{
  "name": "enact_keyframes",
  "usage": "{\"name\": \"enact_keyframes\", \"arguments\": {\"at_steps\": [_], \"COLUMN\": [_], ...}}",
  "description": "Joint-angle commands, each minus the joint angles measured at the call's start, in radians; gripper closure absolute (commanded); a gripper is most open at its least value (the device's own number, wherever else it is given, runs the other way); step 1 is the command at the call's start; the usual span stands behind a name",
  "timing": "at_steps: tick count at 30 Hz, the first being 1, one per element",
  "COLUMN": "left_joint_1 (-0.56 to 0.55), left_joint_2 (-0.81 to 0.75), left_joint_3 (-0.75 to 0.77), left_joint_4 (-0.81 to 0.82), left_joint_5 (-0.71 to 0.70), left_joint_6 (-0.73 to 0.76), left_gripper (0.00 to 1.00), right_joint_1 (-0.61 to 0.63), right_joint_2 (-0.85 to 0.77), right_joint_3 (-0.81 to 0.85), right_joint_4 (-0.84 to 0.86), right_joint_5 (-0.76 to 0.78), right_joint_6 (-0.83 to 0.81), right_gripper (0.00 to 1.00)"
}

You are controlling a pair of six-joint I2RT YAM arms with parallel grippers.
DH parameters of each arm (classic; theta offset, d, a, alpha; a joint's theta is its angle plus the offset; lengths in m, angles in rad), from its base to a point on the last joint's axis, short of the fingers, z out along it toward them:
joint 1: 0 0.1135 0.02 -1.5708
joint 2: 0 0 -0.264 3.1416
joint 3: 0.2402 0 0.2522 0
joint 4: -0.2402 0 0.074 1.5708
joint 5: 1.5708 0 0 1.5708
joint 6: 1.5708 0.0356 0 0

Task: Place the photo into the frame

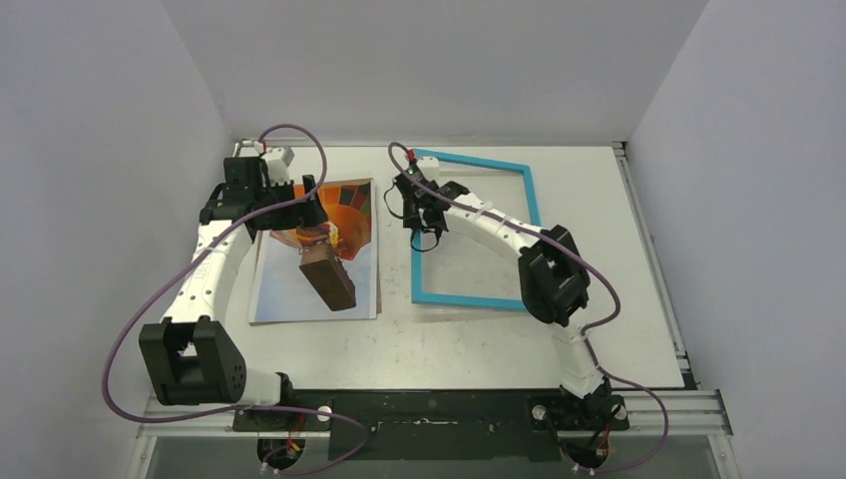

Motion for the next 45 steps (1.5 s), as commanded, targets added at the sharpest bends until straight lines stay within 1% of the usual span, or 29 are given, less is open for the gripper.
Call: {"name": "enact_keyframes", "arguments": {"at_steps": [1,7,10,16,19,24,31,36,41,45], "left_joint_1": [-0.01,-0.023,-0.071,-0.139,-0.158,-0.173,-0.176,-0.182,-0.222,-0.275], "left_joint_2": [-0.02,-0.01,0.002,0.03,0.045,0.047,0.041,0.046,0.077,0.108], "left_joint_3": [-0.001,-0.003,-0.001,0.017,0.034,0.043,0.036,0.04,0.07,0.088], "left_joint_4": [0.051,0.068,0.072,0.072,0.067,0.074,0.074,0.083,0.082,0.087], "left_joint_5": [0.024,0.048,0.046,0.02,0.013,0.015,0.018,0.019,-0.002,-0.04], "left_joint_6": [-0.008,-0.031,-0.05,-0.073,-0.086,-0.102,-0.1,-0.1,-0.107,-0.102], "left_gripper": [0.04,0.04,0.04,0.04,0.04,0.04,0.04,0.04,0.04,0.04], "right_joint_1": [-0.017,-0.07,-0.117,-0.239,-0.267,-0.269,-0.264,-0.272,-0.321,-0.354], "right_joint_2": [-0.22,-0.338,-0.393,-0.468,-0.474,-0.462,-0.485,-0.534,-0.6,-0.625], "right_joint_3": [-0.004,-0.038,-0.073,-0.216,-0.223,-0.15,-0.135,-0.198,-0.298,-0.309], "right_joint_4": [0.06,0.145,0.19,0.363,0.396,0.399,0.464,0.561,0.676,0.664], "right_joint_5": [-0.108,-0.305,-0.391,-0.632,-0.707,-0.743,-0.757,-0.788,-0.807,-0.828], "right_joint_6": [0.04,0.148,0.206,0.365,0.425,0.478,0.553,0.629,0.709,0.706], "right_gripper": [0.95,0.95,0.95,0.95,0.95,0.95,0.95,0.95,0.95,0.95]}}
